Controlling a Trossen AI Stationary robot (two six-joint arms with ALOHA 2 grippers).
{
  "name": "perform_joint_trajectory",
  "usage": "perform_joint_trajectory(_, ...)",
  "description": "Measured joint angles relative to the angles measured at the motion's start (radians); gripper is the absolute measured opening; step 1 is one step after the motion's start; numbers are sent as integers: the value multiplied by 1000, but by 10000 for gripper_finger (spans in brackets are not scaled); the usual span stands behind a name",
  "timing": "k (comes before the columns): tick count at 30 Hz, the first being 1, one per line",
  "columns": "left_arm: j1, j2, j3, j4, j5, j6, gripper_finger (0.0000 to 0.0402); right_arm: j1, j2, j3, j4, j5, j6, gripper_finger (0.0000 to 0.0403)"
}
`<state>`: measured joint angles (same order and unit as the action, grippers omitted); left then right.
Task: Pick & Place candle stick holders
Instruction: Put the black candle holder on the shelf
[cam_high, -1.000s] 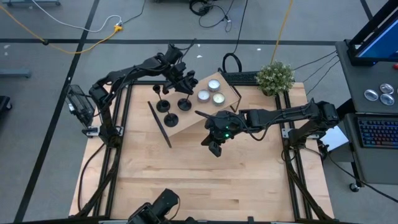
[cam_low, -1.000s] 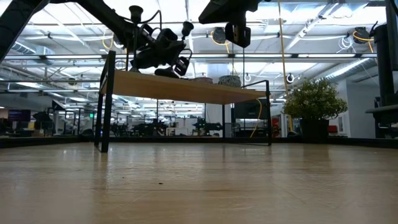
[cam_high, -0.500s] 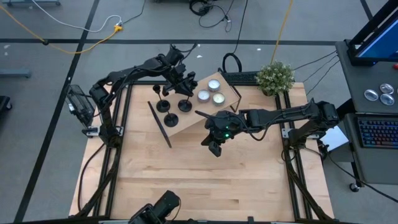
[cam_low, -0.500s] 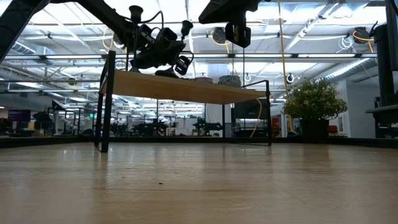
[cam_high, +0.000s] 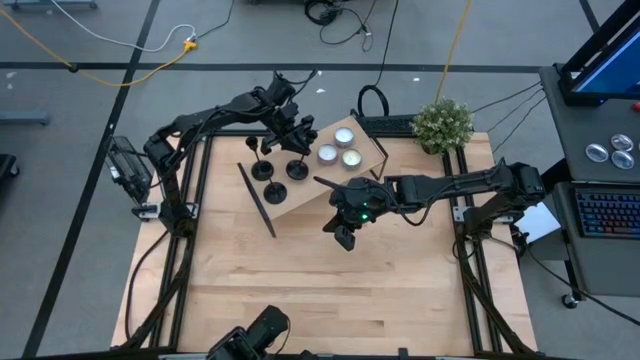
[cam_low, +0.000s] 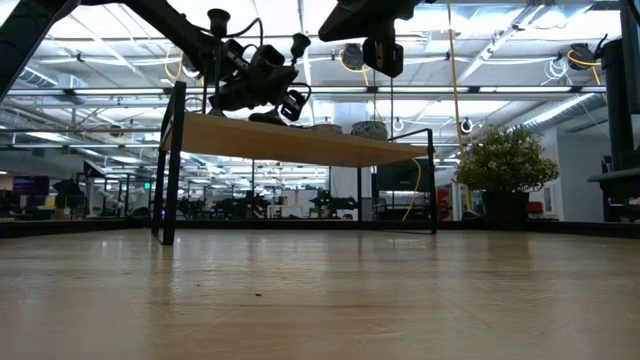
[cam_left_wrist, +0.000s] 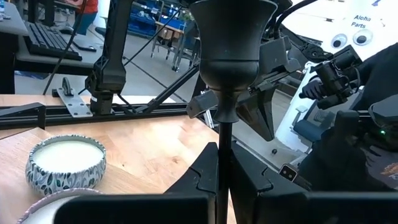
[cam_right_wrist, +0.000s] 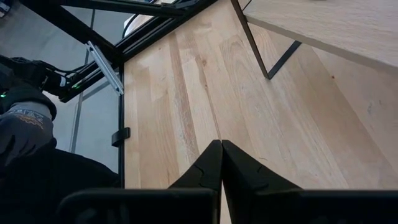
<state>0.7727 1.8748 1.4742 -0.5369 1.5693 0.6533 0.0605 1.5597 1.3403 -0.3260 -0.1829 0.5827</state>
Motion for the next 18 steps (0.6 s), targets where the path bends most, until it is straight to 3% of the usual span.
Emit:
perform_joint_trajectory(8, 8, 0, 1, -17, -80, 5, 22, 0, 0, 0, 0, 0, 0, 0)
perform_joint_trajectory(18, 10, 0, 1, -20, -86, 6, 17, 0, 0, 0, 0, -1, 0, 0)
